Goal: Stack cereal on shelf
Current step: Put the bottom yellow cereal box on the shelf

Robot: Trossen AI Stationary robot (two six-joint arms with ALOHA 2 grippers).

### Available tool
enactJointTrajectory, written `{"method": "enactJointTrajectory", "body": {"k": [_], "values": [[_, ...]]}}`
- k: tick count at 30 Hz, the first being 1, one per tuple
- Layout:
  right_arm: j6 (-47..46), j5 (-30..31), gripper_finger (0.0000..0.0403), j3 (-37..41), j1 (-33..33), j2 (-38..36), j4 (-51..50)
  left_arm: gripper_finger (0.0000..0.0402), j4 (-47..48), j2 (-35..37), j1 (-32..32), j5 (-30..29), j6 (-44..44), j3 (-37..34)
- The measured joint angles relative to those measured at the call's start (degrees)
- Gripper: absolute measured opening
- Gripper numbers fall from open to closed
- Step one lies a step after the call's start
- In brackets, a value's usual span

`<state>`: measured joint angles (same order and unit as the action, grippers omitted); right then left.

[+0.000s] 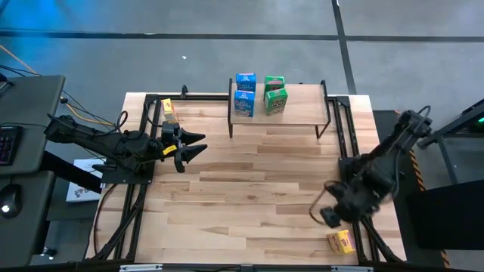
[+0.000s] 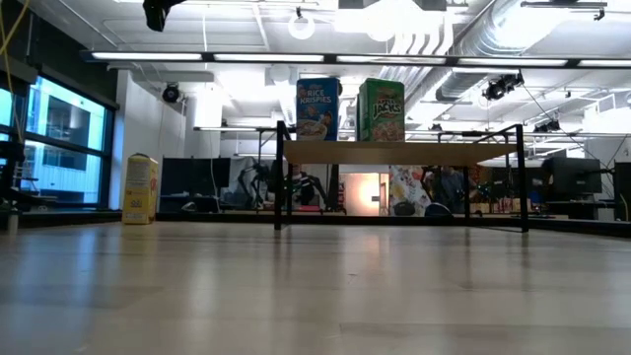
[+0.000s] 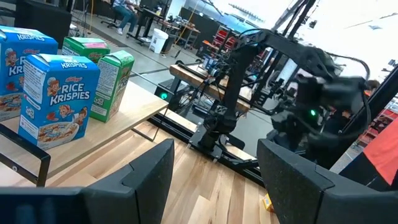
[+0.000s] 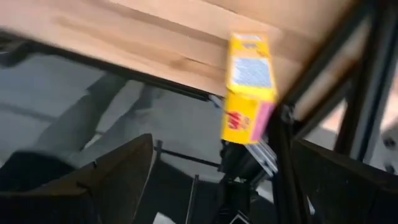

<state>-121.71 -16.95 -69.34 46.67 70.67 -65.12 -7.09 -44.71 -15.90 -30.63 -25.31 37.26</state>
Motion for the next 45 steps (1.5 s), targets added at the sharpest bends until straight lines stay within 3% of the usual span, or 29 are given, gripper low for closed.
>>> {"method": "enactJointTrajectory", "body": {"k": [4, 6, 33, 45], "values": [[-10.71, -0.02, 0.037, 0.04, 6.37, 4.06, 1.44, 0.022, 0.0, 0.0, 0.0, 0.0, 0.01, 0.0], [-11.75, -0.43, 0.037, 0.04, 7.89, 6.1, 2.46, 0.022, 0.0, 0.0, 0.0, 0.01, 0.01, 0.0], [-6.97, -3.06, 0.0367, 0.09, 8.13, 23.21, 3.25, 0.022, 1.99, -0.02, 0.01, 0.02, -0.01, 0.0], [-6.96, -3.1, 0.0277, 0.09, 8.13, 23.79, 1.83, 0.022, 3.01, -0.02, 0.01, 0.01, -0.01, 0.0]]}}
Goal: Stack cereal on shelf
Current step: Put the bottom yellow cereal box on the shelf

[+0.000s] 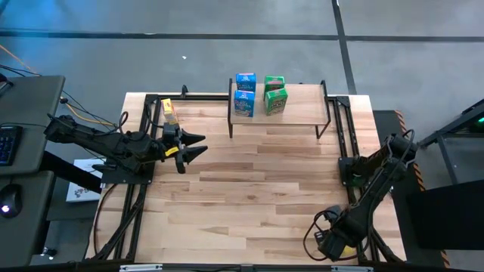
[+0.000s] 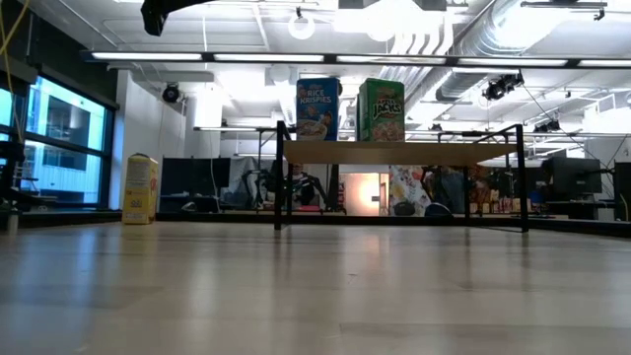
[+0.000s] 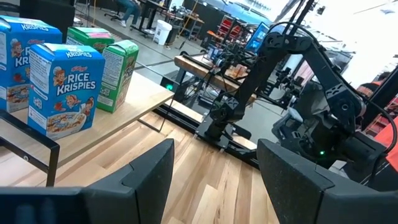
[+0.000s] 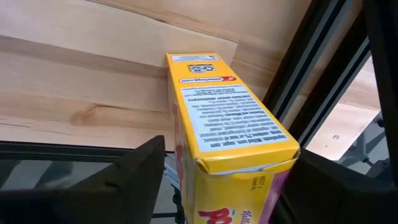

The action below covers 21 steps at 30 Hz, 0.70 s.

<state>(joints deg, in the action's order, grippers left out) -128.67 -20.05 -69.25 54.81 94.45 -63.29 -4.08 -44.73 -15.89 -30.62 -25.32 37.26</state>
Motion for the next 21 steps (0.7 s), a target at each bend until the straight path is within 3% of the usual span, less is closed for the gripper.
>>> {"method": "enactJointTrajectory", "body": {"k": [21], "values": [[4.92, 0.04, 0.0173, 0.0, -0.04, 0.0, 0.0, 0.022, 0.01, 0.0, 0.65, -0.23, 0.0, 0.0]]}}
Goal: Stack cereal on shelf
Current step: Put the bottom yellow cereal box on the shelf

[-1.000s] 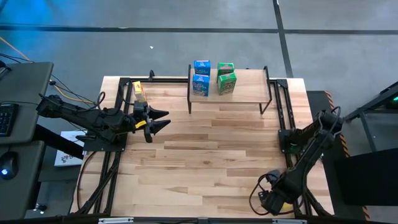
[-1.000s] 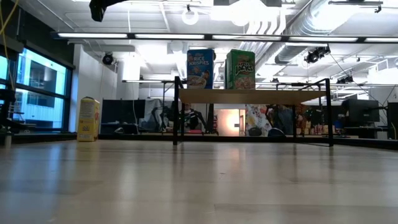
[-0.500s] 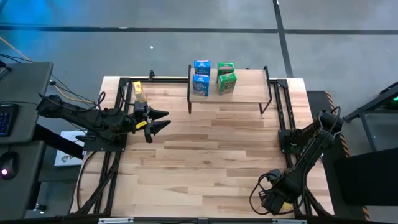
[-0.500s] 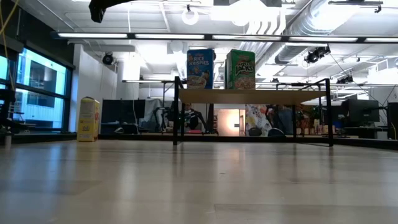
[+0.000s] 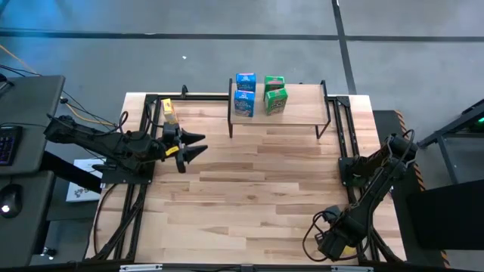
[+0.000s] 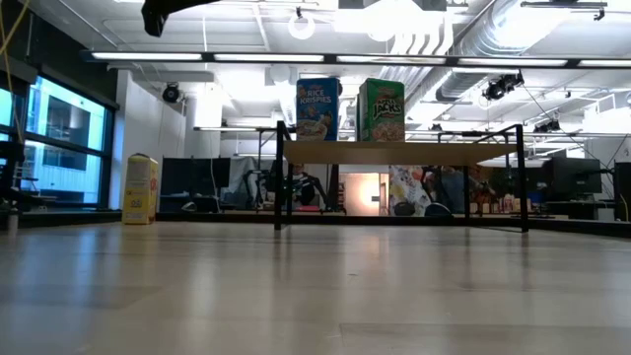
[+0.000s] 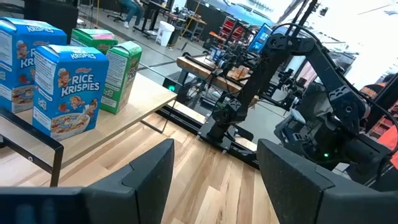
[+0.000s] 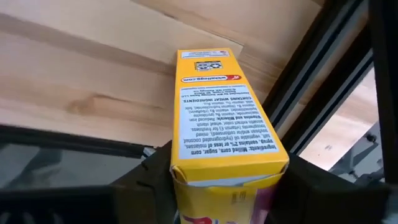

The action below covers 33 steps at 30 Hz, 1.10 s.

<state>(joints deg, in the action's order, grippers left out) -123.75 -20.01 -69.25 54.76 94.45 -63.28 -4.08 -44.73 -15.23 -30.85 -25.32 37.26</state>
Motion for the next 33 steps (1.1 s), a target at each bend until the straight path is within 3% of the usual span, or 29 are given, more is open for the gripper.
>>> {"method": "enactJointTrajectory", "body": {"k": [5, 10, 20, 24, 29, 33], "values": [[6.01, -0.07, 0.0151, 0.02, -0.63, -1.05, 1.44, 0.022, -0.02, 0.0, 0.77, -0.02, 0.0, 0.0], [15.06, 2.58, 0.0143, 0.02, -4.23, -7.33, 1.7, 0.022, -0.02, 0.0, 1.08, -0.02, -0.02, 0.0], [33.5, 29.98, 0.0142, 0.02, -23.98, -32.65, 4.74, 0.022, -0.02, 0.0, 1.08, 0.0, -0.02, 0.0], [40.81, 36.32, 0.0142, 0.02, -34.44, -40.38, 4.81, 0.022, -0.04, 0.0, 1.08, 0.0, -0.02, 0.0], [51.97, 35.9, 0.0142, -0.76, -47.46, -44.21, 9.96, 0.022, -0.07, 0.0, 1.08, 0.0, -0.15, 0.0], [62.42, 32.03, 0.0142, -8.92, -57.11, -42.26, 9.24, 0.022, -0.2, 0.0, 1.08, 0.0, -0.16, 0.0]]}}
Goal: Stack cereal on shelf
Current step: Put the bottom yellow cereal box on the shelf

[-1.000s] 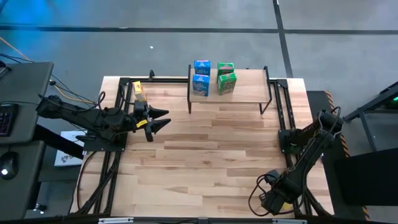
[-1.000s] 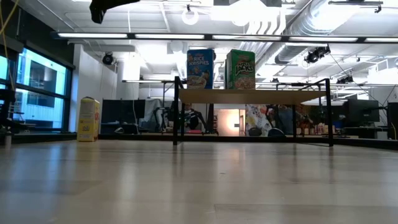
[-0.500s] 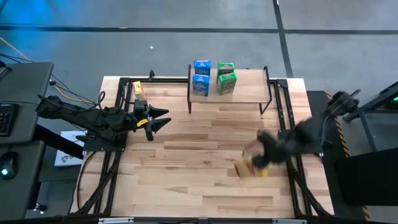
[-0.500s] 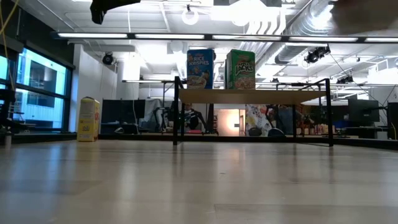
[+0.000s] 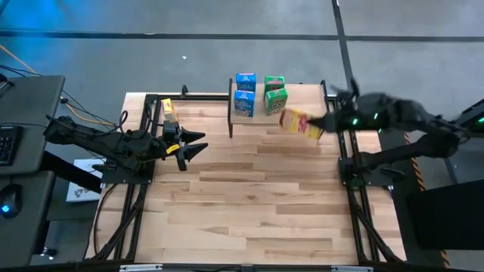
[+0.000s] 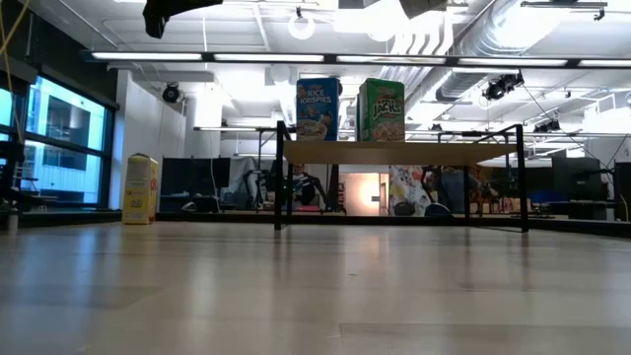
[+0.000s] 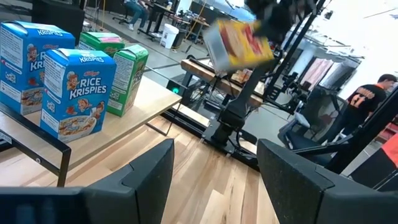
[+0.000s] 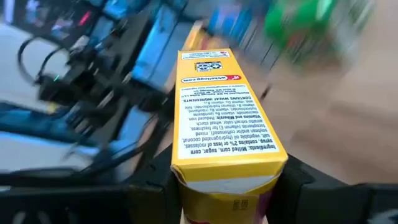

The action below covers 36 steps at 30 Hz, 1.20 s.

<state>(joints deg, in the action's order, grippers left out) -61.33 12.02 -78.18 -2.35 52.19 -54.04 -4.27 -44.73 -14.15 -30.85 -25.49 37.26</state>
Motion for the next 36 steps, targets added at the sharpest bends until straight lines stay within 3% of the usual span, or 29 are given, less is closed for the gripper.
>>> {"method": "enactJointTrajectory", "body": {"k": [3, 7, 12, 19, 31, 36], "values": [[6.67, 1.13, 0.0142, -9.71, -5.8, 4.24, -8.63, 0.022, -0.31, 0.0, 0.0, 0.0, -0.04, 0.0], [11.62, 7.09, 0.0142, -21.55, -12.59, 11.7, -23.15, 0.022, -0.28, 0.0, 0.0, 0.0, -1.48, 0.0], [13.82, 8.83, 0.0142, -29.32, -19.99, 20.81, -36.08, 0.022, -0.28, 0.0, 0.0, 0.0, -1.48, 0.0], [23.41, -4.58, 0.0142, -29.74, -26.91, 29.07, -36.1, 0.022, -0.27, 0.0, 0.0, 0.0, -1.48, 0.0], [27.31, -3.73, 0.0142, -29.74, -35.48, 37.43, -35.97, 0.022, -0.24, 0.0, 0.0, 0.02, -1.52, 0.0], [27.83, -8.11, 0.0142, -29.74, -38.89, 40.31, -35.97, 0.022, -0.22, 0.0, 0.0, 0.02, -1.5, 0.0]]}}
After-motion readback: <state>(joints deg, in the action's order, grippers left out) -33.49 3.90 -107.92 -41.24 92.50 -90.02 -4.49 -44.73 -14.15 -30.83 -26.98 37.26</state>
